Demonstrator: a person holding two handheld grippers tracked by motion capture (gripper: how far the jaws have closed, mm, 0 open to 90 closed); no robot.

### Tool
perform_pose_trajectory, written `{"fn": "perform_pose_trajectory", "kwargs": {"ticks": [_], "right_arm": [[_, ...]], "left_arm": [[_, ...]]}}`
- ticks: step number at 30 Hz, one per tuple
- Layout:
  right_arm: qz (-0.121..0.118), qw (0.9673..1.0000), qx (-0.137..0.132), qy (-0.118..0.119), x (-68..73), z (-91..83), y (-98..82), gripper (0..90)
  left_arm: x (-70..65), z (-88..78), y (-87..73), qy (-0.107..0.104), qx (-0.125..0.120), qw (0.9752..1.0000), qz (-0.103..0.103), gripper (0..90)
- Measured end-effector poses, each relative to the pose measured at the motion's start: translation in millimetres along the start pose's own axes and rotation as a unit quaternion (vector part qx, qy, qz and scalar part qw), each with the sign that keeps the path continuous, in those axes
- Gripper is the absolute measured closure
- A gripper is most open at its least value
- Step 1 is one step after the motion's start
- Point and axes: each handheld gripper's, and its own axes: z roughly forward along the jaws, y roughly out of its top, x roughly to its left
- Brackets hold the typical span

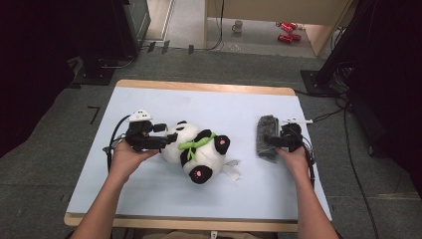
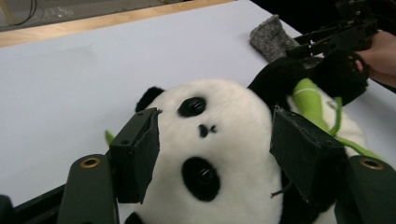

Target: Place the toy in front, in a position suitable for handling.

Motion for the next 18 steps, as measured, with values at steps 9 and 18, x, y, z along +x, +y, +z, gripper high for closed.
{"fn": "perform_pose_trajectory", "kwargs": {"ticks": [9,18], "right_arm": [[0.004,0.9998,0.007,0.016,0.7,6.1,1.2,30.2],[-0.004,0.9997,0.005,0.025,1.2,6.4,0.8,37.2]], "left_arm": [[20.2,-0.7,-18.4,-0.029,0.013,0.9995,0.003,28.6],[24.4,12.3,-29.7,-0.054,0.026,0.9982,0.006,23.9]]}}
